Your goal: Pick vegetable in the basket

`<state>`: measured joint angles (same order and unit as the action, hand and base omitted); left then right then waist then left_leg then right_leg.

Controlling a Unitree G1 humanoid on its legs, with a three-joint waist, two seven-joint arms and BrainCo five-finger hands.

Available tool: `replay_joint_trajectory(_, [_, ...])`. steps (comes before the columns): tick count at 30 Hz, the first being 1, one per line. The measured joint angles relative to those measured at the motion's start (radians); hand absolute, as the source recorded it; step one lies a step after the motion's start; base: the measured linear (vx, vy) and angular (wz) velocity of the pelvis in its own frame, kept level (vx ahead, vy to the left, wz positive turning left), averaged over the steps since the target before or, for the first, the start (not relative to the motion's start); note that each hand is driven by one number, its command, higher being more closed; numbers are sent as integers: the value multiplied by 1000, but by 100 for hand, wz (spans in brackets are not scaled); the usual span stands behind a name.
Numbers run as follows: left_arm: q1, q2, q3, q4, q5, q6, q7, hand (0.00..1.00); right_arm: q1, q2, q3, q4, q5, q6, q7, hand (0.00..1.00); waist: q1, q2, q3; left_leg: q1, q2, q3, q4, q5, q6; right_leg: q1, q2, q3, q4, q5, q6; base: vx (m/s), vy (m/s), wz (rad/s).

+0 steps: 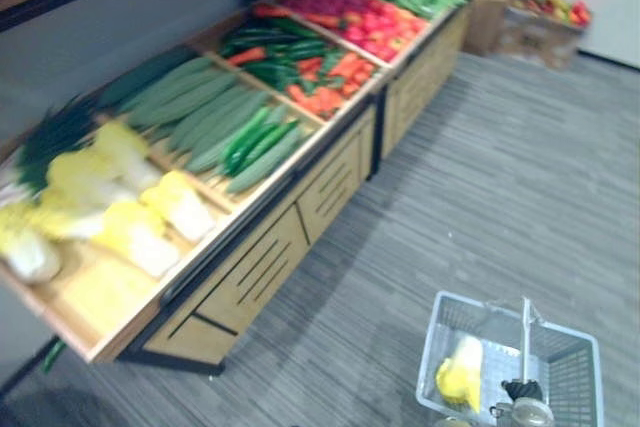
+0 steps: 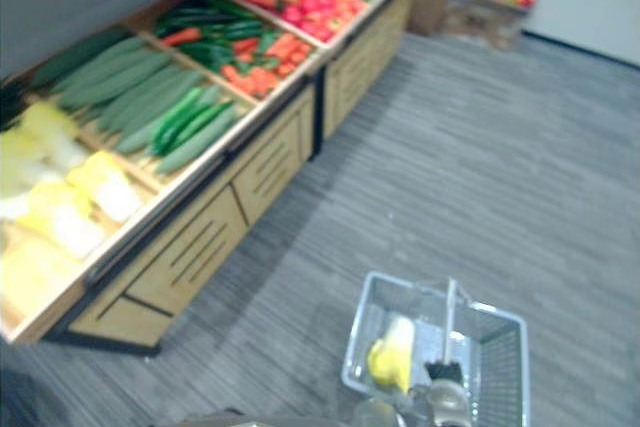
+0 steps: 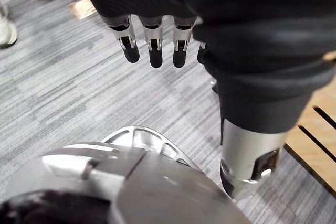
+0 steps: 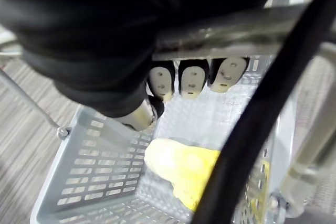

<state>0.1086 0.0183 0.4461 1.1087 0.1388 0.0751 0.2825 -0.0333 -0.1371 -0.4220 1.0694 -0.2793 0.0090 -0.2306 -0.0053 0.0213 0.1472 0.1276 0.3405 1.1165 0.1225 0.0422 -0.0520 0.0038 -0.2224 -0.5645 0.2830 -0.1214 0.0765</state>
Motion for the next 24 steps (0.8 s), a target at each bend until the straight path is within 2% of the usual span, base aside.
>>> replay_joint_trajectory(1, [-2, -1, 5, 0, 0, 0, -1, 0, 1, -1, 0, 3, 0, 2, 0, 100, -2, 1, 0, -1, 6, 1, 10, 2, 1, 2, 7, 4, -16, 0, 0, -63, -334, -93])
replay_joint_trajectory(3, [-5, 1, 35, 6, 0, 1, -3, 0, 17, 6, 1, 6, 2, 2, 0, 100, -22, 1, -1, -3, 52, -1, 89, 5, 0, 26, 44, 14, -97, 0, 0, -54, -275, -57])
replay_joint_trajectory(5, [-9, 5, 54, 6, 1, 1, -3, 0, 52, 21, 5, 5, 2, -8, -2, 100, -28, 2, -2, 2, 137, -7, 229, 6, 0, 57, 79, 38, -158, 0, 0, -64, -160, -58])
replay_joint_trajectory(6, [-9, 4, 56, 6, 1, 1, -3, 0, 59, 19, 13, 5, 2, -10, -1, 100, -28, 3, -2, 5, 156, -13, 263, 11, -3, 59, 86, 54, -160, -1, -3, -56, -115, -76])
replay_joint_trajectory(7, [-5, 5, 65, 5, 0, 1, -2, 0, 65, 18, 34, 5, 2, -10, -1, 100, -22, 2, -1, 9, 183, -74, 327, 39, -8, 67, 91, 95, -161, -6, -10, -34, -68, -98])
replay_joint_trajectory(8, [2, 4, 72, 4, -1, -4, 1, 0, 67, 24, 48, 5, 2, -13, 0, 100, -15, -16, 7, -14, 182, -208, 398, 48, -20, 78, 82, 147, -161, -7, -14, -28, -43, -103])
replay_joint_trajectory(9, [3, 6, 69, 4, -1, -5, 3, 0, 66, 21, 50, 4, 2, -16, 0, 100, -16, -18, 7, -33, 159, -296, 426, 13, -41, 80, 75, 174, -162, -7, -14, -27, 13, -107])
replay_joint_trajectory(10, [5, 0, 68, 3, -1, -6, 7, 0, 64, 12, 58, 3, 0, -21, 0, 100, -16, -19, 8, -69, 80, -461, 452, -68, -60, 80, 61, 220, -163, -7, -14, -41, 81, -107])
replay_joint_trajectory(11, [10, -7, 67, 2, -1, -8, 10, 0, 64, 6, 77, 3, -5, -28, 1, 100, -15, -19, 8, -103, -13, -606, 436, -152, -63, 69, 54, 268, -164, -2, -6, -61, 141, -111])
replay_joint_trajectory(12, [15, -10, 63, -1, -3, -10, 10, 0, 62, 7, 83, 2, -5, -32, 1, 100, -11, -19, 8, -114, -61, -676, 404, -189, -65, 61, 54, 294, -169, 2, -2, -81, 155, -120])
replay_joint_trajectory(13, [29, -10, 55, -5, -4, -14, 14, 0, 57, 8, 89, 3, -5, -35, 1, 100, -5, -18, 8, -124, -145, -791, 298, -227, -68, 45, 63, 343, -181, 5, -1, -93, 195, -102])
replay_joint_trajectory(14, [36, -10, 51, -5, -5, -15, 15, 0, 57, 7, 91, 3, -6, -36, 2, 100, 1, -16, 8, -124, -175, -845, 228, -228, -62, 35, 73, 368, -184, 9, 5, -94, 216, -127])
replay_joint_trajectory(15, [51, -13, 50, -5, -5, -22, 15, 0, 57, 4, 97, 2, -6, -37, 1, 100, 13, -3, 10, -119, -190, -927, 115, -234, -46, 19, 104, 410, -186, 19, 14, -54, 252, -100])
replay_joint_trajectory(17, [55, -6, 50, -10, -5, -23, 16, 0, 68, 18, 100, -8, -5, -40, 2, 100, 11, -12, 7, -117, -207, -933, 72, -257, -40, 20, 109, 433, -219, 40, 47, 20, 193, -46])
replay_joint_trajectory(18, [51, 3, 52, -16, -5, -30, 16, 0, 82, 26, 97, -15, -4, -43, 1, 100, 12, -42, 10, -126, -226, -918, 69, -244, -22, 16, 86, 434, -214, 40, 48, 87, 178, -18])
replay_joint_trajectory(19, [50, 20, 55, -15, -3, -33, 16, 0, 95, 23, 95, -16, -5, -44, 1, 100, 24, -57, 9, -121, -250, -904, 61, -243, -19, 18, 68, 436, -237, 52, 65, 90, 181, -25])
replay_joint_trajectory(22, [45, 14, 48, -14, 15, -31, 16, 0, 97, 16, 94, -34, -5, -44, 1, 100, 21, -53, 6, -92, -299, -885, 15, -228, 2, 27, 32, 447, -266, 77, 94, 87, 155, -12])
replay_joint_trajectory(24, [41, 14, 29, -14, 31, -32, 15, 0, 92, 15, 87, -35, -5, -45, 1, 100, 24, -37, 5, -84, -314, -881, -2, -226, 6, 23, 22, 455, -272, 80, 98, 76, 109, -10])
